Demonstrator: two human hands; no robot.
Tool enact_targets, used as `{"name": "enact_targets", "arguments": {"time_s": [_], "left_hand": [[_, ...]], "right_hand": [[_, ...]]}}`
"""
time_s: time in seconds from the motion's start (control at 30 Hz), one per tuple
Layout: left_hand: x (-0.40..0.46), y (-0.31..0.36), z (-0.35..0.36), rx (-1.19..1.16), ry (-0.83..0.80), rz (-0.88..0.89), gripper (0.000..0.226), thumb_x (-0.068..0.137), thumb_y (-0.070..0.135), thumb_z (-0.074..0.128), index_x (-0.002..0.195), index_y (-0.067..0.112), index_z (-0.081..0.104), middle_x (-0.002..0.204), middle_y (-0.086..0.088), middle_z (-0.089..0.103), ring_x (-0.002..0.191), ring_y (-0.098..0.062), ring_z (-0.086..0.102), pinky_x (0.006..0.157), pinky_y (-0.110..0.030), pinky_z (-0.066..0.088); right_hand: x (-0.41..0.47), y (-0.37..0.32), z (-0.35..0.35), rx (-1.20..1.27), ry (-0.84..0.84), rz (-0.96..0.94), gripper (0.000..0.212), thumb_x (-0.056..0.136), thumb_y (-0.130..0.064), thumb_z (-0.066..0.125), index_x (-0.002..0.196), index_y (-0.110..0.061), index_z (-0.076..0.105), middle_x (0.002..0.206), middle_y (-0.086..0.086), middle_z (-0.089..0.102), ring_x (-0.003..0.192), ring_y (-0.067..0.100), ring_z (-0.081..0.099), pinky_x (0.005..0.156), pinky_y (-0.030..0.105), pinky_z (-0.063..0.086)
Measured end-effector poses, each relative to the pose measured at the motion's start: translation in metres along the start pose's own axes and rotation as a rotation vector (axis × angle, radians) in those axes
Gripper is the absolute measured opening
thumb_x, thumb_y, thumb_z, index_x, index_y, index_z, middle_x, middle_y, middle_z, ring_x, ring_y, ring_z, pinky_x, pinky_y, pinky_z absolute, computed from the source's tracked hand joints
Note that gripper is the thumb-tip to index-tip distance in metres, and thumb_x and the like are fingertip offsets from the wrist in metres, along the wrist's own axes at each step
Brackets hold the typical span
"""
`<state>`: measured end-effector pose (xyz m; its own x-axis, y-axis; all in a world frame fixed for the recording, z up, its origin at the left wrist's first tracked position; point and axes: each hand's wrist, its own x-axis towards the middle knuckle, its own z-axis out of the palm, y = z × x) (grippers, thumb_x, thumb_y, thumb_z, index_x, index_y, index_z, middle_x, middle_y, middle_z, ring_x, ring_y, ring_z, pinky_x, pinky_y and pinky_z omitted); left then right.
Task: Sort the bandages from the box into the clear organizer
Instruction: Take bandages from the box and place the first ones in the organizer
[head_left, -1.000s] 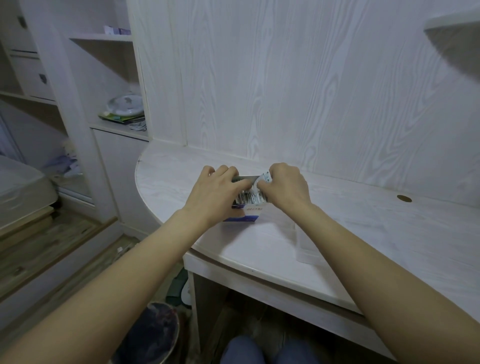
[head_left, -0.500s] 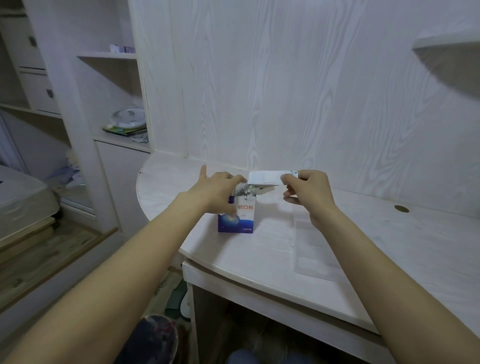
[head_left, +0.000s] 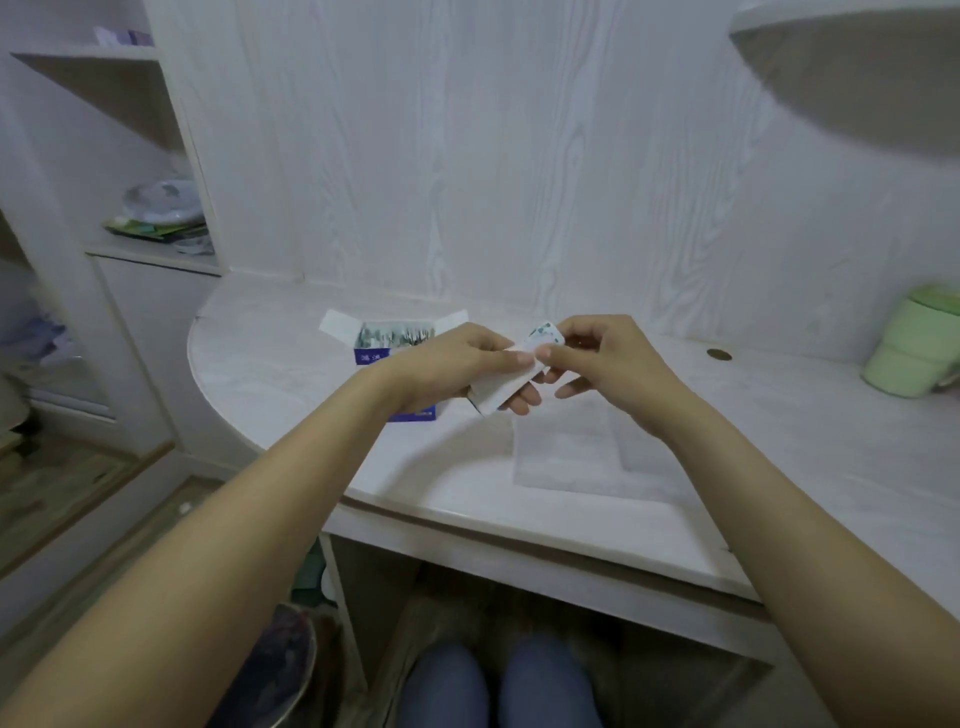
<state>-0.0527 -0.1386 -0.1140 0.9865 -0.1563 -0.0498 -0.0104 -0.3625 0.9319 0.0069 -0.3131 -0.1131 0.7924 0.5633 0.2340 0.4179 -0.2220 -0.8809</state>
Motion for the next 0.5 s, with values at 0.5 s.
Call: {"name": "enact_targets", "arguments": {"time_s": [0.5], "left_hand": [[-0.008, -0.014, 0.026, -0.124, 0.253, 0.095, 0.018, 0.095, 0.015, 0.054, 0.107, 0.004, 0.063, 0.085, -0.002, 0.072, 0.065, -0.008, 0.069, 0.049, -0.015, 0.046]], "right_hand": [[-0.019, 0.026, 0.001, 0.181, 0.109, 0.089, 0.027, 0.083, 0.002, 0.068, 0.110, 0.000, 0.064, 0.074, 0.011, 0.064, 0.060, 0.012, 0.067, 0.064, 0.019, 0.056]]}}
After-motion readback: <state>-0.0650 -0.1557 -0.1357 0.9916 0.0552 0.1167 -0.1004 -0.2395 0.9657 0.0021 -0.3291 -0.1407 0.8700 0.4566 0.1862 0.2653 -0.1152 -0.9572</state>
